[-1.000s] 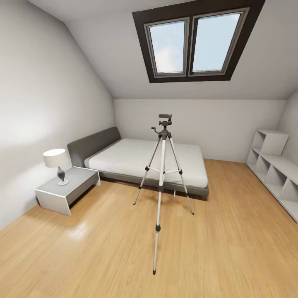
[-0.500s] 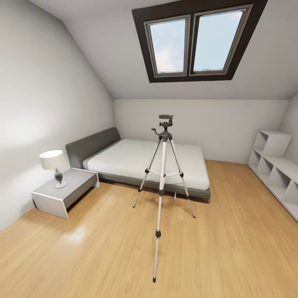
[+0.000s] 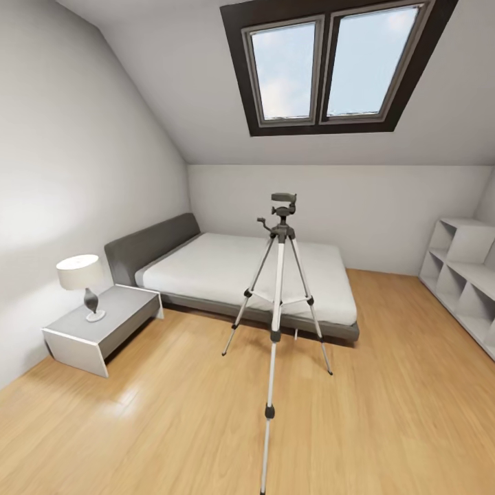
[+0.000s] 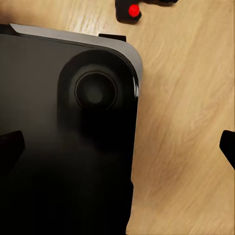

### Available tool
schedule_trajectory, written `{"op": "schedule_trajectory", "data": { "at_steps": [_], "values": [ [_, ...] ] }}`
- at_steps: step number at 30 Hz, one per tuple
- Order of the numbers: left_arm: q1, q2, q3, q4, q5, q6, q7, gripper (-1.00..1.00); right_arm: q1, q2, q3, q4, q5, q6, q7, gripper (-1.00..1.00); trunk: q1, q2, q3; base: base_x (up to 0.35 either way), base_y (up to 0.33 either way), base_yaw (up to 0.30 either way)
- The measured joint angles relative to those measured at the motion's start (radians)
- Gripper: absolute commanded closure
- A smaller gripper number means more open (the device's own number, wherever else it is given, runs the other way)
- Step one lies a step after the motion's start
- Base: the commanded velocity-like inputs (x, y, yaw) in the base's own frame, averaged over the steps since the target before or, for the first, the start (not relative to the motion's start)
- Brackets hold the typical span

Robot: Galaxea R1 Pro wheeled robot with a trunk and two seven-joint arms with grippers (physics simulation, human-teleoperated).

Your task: Attach the digital camera to the camera tripod in the bedroom.

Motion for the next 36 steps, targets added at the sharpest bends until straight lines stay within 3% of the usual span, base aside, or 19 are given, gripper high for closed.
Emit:
{"op": "schedule_trajectory", "data": {
  "at_steps": [14, 30, 36],
  "values": [
    [0.0, -0.001, 0.0, 0.0, 0.0, 0.0, 0.0, -1.0, 0.0, -0.001, 0.0, 0.0, 0.0, 0.0, 0.0, -1.0, 0.0, 0.0, 0.0, 0.025, 0.028, 0.0],
    [0.0, -0.001, 0.0, 0.0, 0.0, 0.0, -0.001, -1.0, 0.0, 0.0, 0.0, 0.0, 0.0, -0.002, -0.001, -1.0, 0.0, 0.0, 0.0, 0.116, 0.301, -0.001],
    [0.0, -0.001, 0.0, 0.0, 0.0, -0.001, -0.001, -1.0, 0.0, 0.002, -0.002, 0.001, -0.002, -0.002, -0.001, -1.0, 0.0, 0.0, 0.0, 0.015, 0.339, -0.152]
  ]
}}
